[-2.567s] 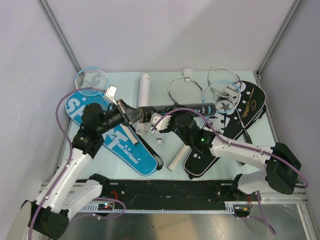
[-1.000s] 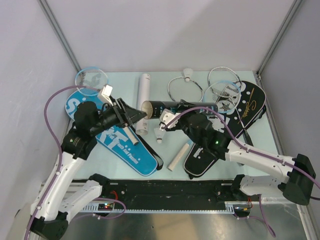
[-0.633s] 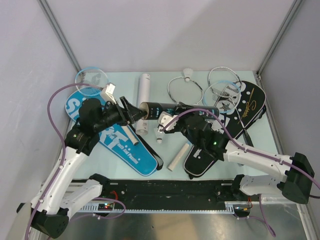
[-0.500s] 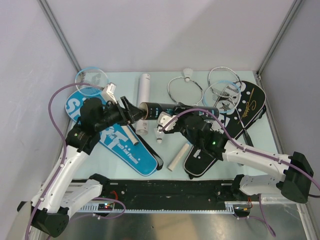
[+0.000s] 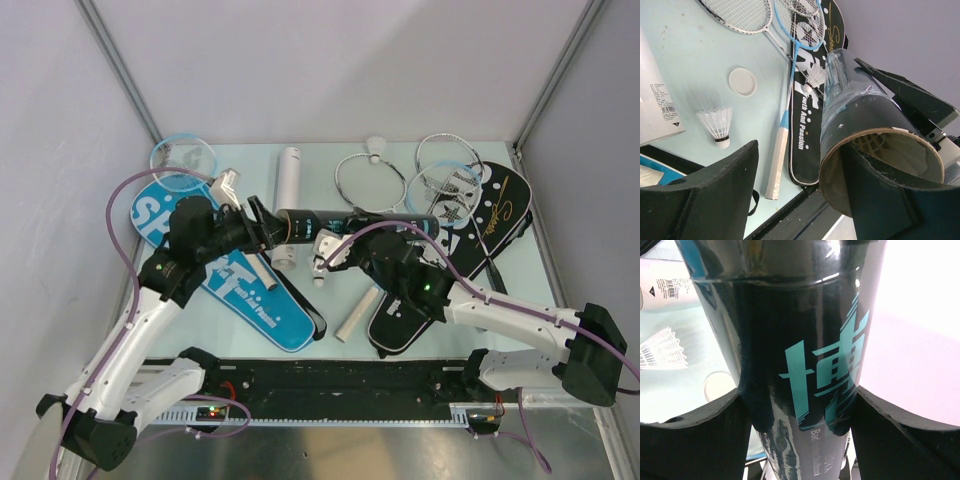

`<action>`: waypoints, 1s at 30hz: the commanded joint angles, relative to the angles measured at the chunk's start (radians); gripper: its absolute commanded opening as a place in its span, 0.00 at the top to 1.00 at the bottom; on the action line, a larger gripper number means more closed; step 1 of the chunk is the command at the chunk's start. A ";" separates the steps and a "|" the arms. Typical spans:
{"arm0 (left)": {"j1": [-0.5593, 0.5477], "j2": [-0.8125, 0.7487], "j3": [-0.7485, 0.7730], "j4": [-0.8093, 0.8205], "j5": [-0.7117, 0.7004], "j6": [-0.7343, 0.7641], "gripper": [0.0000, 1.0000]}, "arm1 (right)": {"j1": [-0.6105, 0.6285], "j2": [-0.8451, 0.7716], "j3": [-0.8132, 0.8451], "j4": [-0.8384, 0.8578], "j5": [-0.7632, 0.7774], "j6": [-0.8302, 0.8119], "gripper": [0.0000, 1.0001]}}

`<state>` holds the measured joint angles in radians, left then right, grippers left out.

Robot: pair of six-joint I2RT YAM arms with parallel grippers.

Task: Pack up the badminton gear
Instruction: Place the shuttlecock at the shuttle tube.

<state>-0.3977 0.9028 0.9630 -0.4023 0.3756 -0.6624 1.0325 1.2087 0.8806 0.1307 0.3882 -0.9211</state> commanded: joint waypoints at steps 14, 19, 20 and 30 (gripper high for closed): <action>-0.015 -0.134 0.112 -0.031 -0.002 0.038 0.21 | -0.135 -0.167 -0.020 -0.011 0.001 0.102 0.79; -0.014 -0.091 0.112 -0.048 -0.063 0.095 0.22 | -0.175 -0.238 -0.020 -0.020 0.015 0.177 0.79; -0.014 -0.068 0.112 -0.048 -0.075 0.102 0.23 | -0.177 -0.256 -0.018 -0.024 0.019 0.199 0.79; -0.099 0.286 0.210 -0.053 -0.268 0.119 0.34 | -0.171 -0.427 -0.012 -0.082 0.013 0.365 0.78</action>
<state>-0.4458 1.0744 1.0939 -0.4480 0.2142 -0.5762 0.8577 0.8589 0.8482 0.0193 0.3923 -0.6399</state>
